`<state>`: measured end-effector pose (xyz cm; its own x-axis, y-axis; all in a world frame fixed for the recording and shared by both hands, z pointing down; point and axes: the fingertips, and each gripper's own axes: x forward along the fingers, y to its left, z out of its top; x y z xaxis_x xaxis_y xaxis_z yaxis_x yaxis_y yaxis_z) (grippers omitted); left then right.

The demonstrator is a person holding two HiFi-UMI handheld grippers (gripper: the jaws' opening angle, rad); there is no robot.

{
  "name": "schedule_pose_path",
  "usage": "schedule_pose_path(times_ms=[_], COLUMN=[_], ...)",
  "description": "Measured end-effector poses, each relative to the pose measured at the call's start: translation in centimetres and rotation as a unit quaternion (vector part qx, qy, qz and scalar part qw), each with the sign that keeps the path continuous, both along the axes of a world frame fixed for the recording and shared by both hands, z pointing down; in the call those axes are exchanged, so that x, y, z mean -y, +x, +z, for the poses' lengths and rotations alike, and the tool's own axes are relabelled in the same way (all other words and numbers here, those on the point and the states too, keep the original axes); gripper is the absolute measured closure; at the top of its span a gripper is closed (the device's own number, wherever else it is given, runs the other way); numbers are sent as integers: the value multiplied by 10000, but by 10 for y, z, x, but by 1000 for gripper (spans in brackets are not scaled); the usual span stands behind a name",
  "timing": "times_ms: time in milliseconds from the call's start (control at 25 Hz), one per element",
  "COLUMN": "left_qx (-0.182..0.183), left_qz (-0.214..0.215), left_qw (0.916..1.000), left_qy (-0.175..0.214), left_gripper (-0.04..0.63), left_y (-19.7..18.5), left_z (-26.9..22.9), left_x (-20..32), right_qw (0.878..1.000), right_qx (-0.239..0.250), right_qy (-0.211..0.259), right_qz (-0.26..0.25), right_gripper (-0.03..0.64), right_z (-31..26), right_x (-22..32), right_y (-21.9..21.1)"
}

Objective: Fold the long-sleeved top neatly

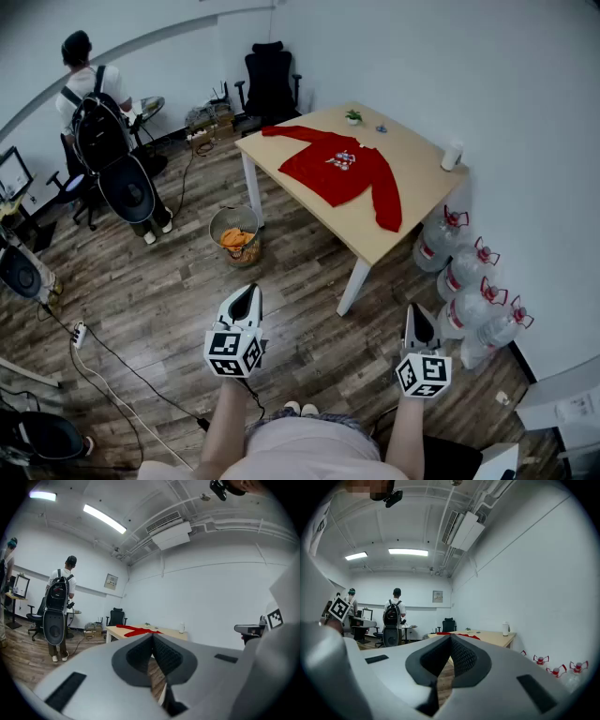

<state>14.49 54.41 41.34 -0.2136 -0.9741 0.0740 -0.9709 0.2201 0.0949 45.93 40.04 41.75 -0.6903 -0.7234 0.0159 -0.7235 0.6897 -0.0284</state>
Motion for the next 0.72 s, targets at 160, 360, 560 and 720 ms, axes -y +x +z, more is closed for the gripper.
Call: schedule_pose_path(times_ms=[160, 360, 560, 720], left_qx=[-6, -16, -15, -8], left_qz=[14, 20, 21, 27], left_qw=[10000, 10000, 10000, 10000], left_qy=[3, 2, 6, 16], left_gripper=[592, 592, 592, 592], left_y=[0, 0, 1, 1], left_z=[1, 0, 1, 0], left_x=[-2, -3, -2, -4], right_qw=[10000, 10000, 10000, 10000], right_qx=[11, -2, 9, 27], right_qy=[1, -3, -3, 9], right_qz=[-10, -5, -1, -11], right_gripper=[609, 609, 609, 609], right_z=[-1, 0, 1, -1], right_x=[-3, -5, -4, -7], right_y=[0, -1, 0, -1])
